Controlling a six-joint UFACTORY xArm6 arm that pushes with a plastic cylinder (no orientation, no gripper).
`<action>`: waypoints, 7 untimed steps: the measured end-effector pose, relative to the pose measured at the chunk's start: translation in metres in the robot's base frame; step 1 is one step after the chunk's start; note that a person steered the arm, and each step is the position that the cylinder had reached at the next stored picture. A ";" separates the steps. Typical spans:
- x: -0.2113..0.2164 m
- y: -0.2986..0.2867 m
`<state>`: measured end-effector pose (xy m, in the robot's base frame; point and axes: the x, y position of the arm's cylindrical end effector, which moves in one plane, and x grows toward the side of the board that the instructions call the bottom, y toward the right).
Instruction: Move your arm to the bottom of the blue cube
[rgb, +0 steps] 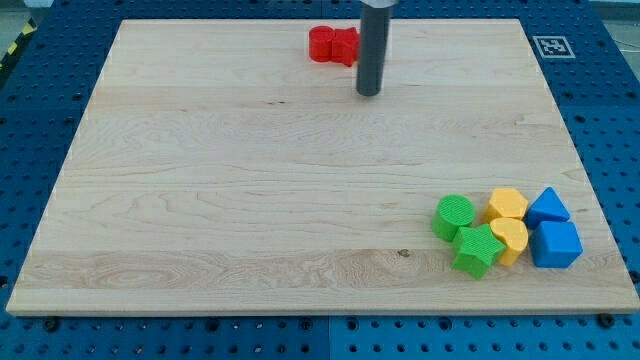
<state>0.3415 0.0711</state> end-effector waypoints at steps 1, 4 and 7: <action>0.008 0.029; 0.047 0.107; 0.087 0.185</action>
<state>0.4283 0.2563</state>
